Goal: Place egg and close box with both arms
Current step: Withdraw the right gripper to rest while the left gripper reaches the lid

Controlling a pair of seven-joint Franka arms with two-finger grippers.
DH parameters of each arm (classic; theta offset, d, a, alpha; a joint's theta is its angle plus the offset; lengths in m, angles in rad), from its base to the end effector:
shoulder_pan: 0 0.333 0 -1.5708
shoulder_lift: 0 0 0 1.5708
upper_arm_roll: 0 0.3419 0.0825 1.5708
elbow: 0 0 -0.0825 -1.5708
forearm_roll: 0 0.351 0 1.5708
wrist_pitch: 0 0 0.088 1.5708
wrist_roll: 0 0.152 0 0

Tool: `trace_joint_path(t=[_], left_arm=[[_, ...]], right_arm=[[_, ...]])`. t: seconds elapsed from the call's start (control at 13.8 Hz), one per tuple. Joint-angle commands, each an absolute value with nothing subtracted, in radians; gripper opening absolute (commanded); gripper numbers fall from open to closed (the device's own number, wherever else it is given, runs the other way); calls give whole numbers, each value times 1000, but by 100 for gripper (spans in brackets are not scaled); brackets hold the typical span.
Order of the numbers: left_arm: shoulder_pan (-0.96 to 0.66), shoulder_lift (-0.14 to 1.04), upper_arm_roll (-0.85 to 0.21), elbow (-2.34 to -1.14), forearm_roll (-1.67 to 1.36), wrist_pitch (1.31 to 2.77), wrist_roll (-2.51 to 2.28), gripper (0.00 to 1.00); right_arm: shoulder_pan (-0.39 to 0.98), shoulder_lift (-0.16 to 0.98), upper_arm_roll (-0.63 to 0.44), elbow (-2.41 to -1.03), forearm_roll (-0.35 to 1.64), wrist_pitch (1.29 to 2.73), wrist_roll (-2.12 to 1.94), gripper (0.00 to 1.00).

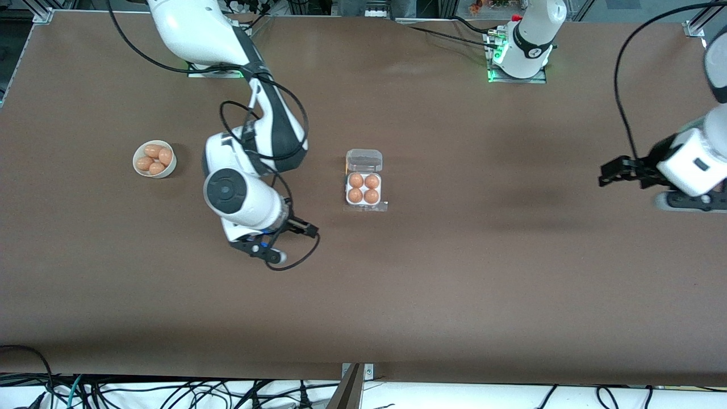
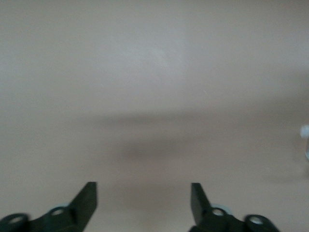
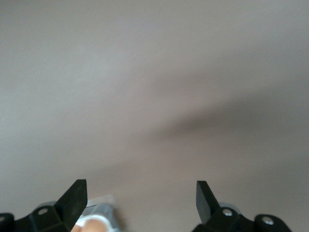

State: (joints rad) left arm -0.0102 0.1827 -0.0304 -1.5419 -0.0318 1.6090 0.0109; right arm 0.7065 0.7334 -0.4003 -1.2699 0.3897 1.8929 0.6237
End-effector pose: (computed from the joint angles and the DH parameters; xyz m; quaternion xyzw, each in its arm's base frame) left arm 0.5720 -0.0266 0.5210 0.9979 -0.0241 -0.0580 0.0177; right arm 0.6440 0.3210 0.3243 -0.9818 0.1813 0.0467 0.0320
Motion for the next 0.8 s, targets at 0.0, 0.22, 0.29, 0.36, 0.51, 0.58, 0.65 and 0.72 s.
trace_joint_path(t=[0.0,0.22,0.29,0.36,0.51,0.58,0.65,0.72], left_arm=[[-102,208,-23,-1519,-52,1554,-35,63],[-207,228,-23,-1519,-84,1490,-147,39],[-227,232,-25,-1520,-121,1462,-190,25],[-242,236,-25,-1517,-165,1427,-230,15],[-285,264,-25,-1517,-250,1391,-287,7],[-317,279,-23,-1517,-279,1379,-317,6],[-342,305,-25,-1517,-299,1378,-348,6],[-369,330,-25,-1517,-307,1376,-356,6]], right_arm=[[706,692,-455,-1284,385,1850,569,100],[646,667,-453,-1284,376,1819,482,100],[600,628,-424,-1308,374,1816,465,100],[534,571,-361,-1353,358,1816,434,100],[387,464,-203,-1442,170,1816,332,100],[308,415,-128,-1483,97,1816,296,100],[246,349,-71,-1544,66,1819,255,100],[203,283,-46,-1607,54,1834,209,100]])
